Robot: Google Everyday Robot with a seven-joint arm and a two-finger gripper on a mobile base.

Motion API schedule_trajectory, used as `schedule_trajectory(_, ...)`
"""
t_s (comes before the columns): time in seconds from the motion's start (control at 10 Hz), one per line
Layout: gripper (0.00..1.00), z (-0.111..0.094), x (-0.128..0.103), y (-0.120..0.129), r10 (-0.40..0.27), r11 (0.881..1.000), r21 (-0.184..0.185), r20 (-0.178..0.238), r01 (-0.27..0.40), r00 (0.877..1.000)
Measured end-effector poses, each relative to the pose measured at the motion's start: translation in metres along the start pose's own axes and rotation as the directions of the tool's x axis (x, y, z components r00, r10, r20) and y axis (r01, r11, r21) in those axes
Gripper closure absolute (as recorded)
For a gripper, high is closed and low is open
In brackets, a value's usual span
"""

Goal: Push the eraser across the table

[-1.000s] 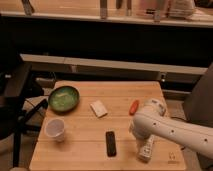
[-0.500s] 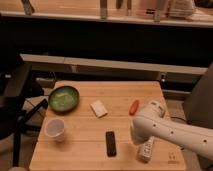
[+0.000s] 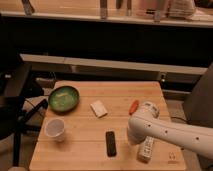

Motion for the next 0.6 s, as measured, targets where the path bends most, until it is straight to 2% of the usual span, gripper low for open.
schedule_trajectory(0.6, 1.0, 0.019, -0.013, -0.013, -0.03, 0.999, -0.02, 0.001, 0.03, 1.0)
